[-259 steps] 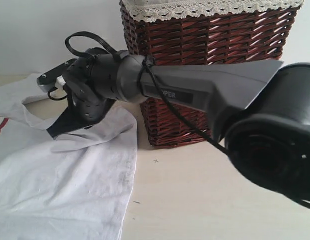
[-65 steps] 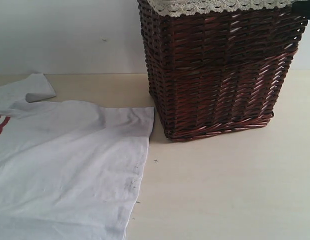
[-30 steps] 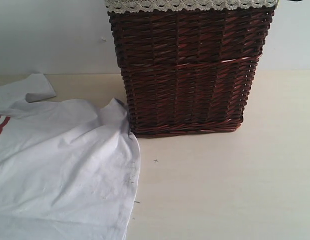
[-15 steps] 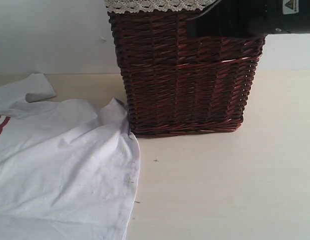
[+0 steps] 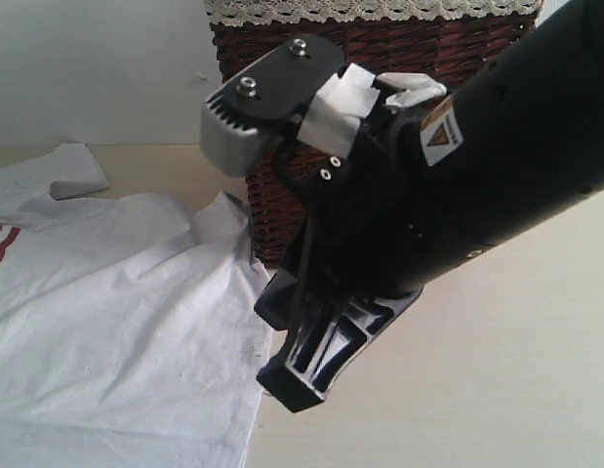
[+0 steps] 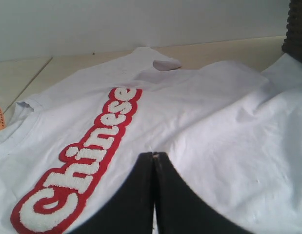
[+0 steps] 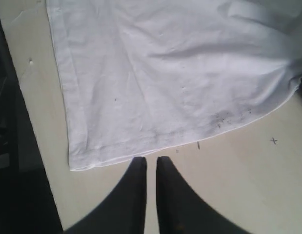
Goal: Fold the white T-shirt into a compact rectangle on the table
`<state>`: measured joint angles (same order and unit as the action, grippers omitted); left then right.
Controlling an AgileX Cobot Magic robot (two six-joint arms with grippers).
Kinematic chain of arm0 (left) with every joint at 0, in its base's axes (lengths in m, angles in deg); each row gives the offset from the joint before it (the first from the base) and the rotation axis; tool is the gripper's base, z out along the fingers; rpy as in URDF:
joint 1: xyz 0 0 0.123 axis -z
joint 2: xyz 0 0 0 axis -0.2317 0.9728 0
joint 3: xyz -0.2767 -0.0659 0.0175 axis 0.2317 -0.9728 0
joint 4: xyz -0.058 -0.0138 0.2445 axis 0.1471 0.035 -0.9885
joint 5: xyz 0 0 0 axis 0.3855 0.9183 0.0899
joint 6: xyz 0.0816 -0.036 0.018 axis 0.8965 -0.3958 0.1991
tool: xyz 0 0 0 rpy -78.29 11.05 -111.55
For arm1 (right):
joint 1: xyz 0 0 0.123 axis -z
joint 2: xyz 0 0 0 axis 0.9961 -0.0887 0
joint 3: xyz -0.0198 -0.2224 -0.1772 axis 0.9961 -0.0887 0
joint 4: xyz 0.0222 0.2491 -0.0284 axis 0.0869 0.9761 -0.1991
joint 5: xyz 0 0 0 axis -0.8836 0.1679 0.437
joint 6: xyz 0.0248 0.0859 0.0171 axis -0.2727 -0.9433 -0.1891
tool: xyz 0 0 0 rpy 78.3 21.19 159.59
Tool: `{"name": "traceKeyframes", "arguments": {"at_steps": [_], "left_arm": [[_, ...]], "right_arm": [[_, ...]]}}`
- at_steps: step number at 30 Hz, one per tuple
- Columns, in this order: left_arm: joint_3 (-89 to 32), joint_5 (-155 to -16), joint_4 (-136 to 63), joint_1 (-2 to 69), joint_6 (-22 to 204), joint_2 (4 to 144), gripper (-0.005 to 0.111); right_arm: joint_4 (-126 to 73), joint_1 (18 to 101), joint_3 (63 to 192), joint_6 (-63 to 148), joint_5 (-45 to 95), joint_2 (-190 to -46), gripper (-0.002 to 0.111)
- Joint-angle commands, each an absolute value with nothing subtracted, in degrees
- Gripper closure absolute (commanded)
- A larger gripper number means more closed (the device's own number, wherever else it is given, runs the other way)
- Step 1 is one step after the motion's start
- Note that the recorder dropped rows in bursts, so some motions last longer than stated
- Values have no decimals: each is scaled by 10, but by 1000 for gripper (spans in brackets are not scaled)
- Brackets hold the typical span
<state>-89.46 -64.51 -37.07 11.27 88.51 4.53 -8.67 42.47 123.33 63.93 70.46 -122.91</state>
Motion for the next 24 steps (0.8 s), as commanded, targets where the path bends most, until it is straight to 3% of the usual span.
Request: {"name": "traceKeyframes", "arguments": {"at_steps": [1,5,11,18,24], "left_arm": [[-894,-649,-372,116,881,43,107],[-894,-658,-381,116,896,43,107],[-894,-797,-264,116,855,43,107],[-894,-1070,-206,116,720,43,107],[-847,-986,-277,116,603,51,107]], "right_arm": [[-86,423,1237,649,703,-1239,98],[-83,423,1237,675,707,-1250,98],[-56,423,1236,729,733,-1307,96],[-13,423,1237,779,726,-1329,77],[-9,423,1237,780,726,-1328,73]]}}
